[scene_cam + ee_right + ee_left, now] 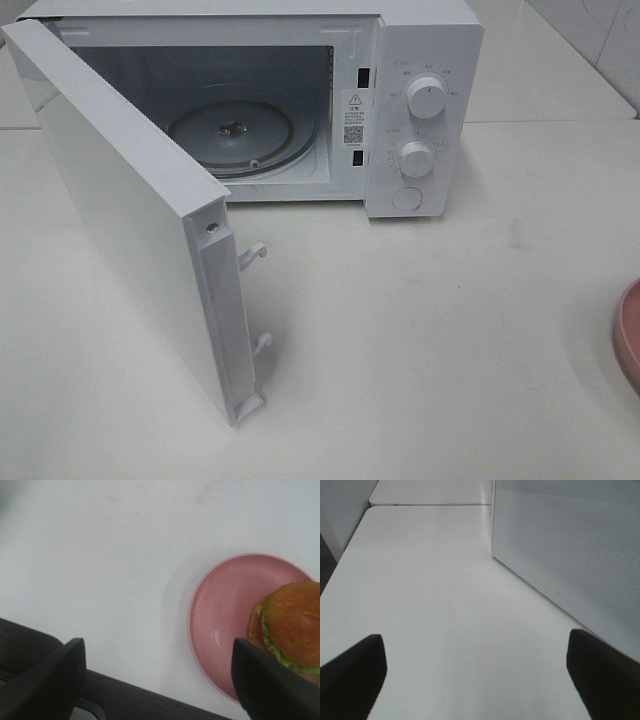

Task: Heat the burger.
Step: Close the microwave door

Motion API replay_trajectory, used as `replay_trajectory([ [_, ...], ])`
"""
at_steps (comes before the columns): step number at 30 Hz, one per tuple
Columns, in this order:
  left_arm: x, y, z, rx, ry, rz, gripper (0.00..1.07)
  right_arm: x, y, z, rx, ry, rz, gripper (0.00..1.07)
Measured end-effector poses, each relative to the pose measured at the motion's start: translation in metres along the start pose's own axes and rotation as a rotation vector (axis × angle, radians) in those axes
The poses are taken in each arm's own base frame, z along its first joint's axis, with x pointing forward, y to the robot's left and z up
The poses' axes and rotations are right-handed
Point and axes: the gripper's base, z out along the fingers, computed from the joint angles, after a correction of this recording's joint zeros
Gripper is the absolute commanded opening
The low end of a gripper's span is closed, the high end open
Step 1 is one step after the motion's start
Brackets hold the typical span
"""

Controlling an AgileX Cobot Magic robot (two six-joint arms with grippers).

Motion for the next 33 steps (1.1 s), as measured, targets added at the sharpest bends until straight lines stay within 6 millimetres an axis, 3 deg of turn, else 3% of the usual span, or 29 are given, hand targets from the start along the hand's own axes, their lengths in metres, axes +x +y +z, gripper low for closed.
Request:
replay_trajectory([
  [10, 0.000, 0.000, 0.000, 0.000, 0.000, 0.000, 0.89, 0.025, -0.015, -0.024, 0.084, -0.134, 0.134, 0.76],
  [20, 0.000, 0.000, 0.000, 0.000, 0.000, 0.000, 0.89, 0.063, -0.009, -0.004, 0.083, -0.180, 0.196, 0.76],
  [33, 0.000, 0.000, 0.000, 0.000, 0.000, 0.000, 0.89, 0.087, -0.005, -0.021, 0.075, -0.400, 0.205, 0.76],
])
